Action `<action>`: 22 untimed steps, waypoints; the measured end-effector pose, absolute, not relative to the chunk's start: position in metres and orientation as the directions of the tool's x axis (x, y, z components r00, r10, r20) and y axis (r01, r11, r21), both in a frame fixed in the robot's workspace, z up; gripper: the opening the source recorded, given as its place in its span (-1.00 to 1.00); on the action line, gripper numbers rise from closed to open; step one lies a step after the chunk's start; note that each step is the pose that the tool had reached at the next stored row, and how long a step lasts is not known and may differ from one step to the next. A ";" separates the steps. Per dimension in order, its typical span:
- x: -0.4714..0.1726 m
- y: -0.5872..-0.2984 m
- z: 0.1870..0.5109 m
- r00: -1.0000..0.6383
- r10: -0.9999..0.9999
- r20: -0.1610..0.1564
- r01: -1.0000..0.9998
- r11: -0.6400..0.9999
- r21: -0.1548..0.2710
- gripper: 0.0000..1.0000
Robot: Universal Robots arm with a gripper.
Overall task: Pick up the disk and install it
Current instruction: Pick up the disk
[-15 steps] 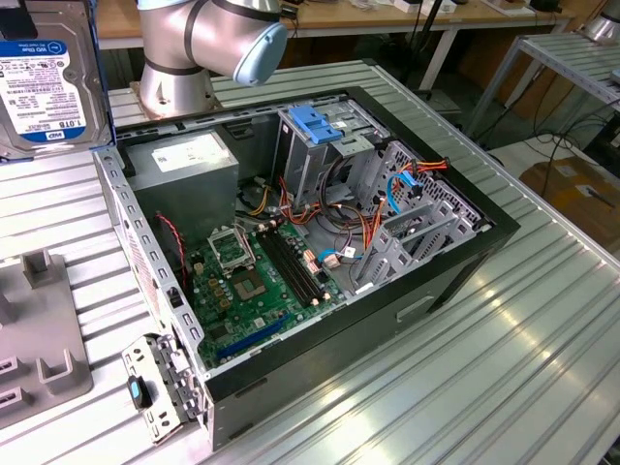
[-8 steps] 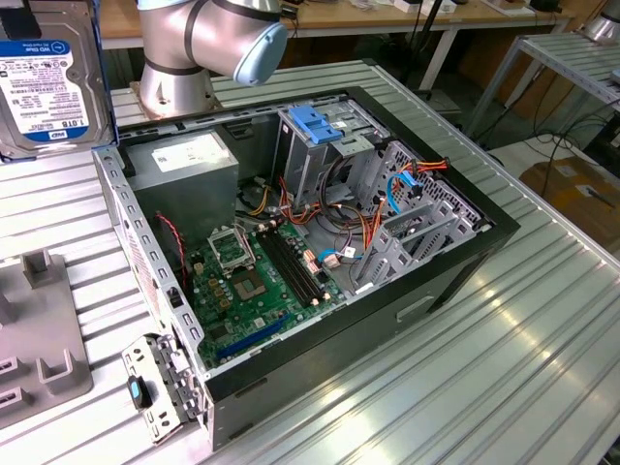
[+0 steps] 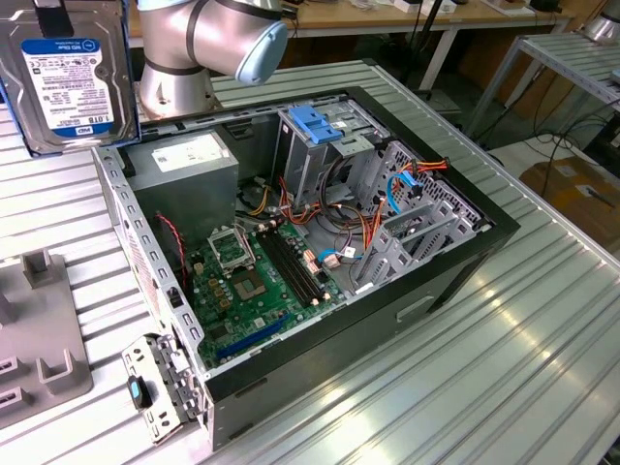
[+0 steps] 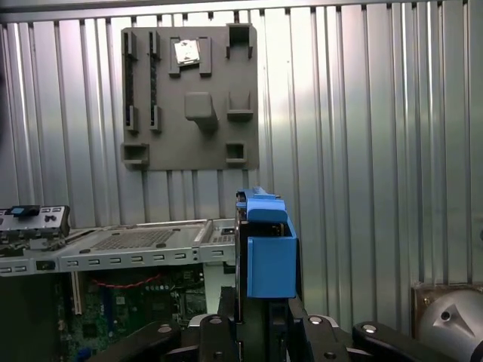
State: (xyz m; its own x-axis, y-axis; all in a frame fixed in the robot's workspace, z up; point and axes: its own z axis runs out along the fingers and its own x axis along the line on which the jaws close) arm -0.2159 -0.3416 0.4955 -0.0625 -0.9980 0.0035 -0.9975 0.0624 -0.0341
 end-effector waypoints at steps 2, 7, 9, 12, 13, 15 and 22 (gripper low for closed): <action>-0.203 -0.342 0.495 -0.063 -0.998 0.003 -0.997 0.062 -0.034 -0.30; -0.185 -0.342 0.495 -0.063 -0.998 0.004 -0.997 0.062 -0.034 -0.30; -0.183 -0.342 0.496 -0.063 -0.998 0.004 -0.997 0.062 -0.034 -0.30; -0.183 -0.342 0.495 -0.063 -0.998 0.003 -0.997 0.062 -0.034 -0.30; -0.182 -0.342 0.495 -0.063 -0.998 0.003 -0.997 0.062 -0.034 -0.30; -0.182 -0.342 0.495 -0.063 -0.998 0.003 -0.997 0.062 -0.034 -0.30; -0.168 -0.342 0.495 -0.062 -0.998 0.003 -0.997 0.062 -0.034 -0.30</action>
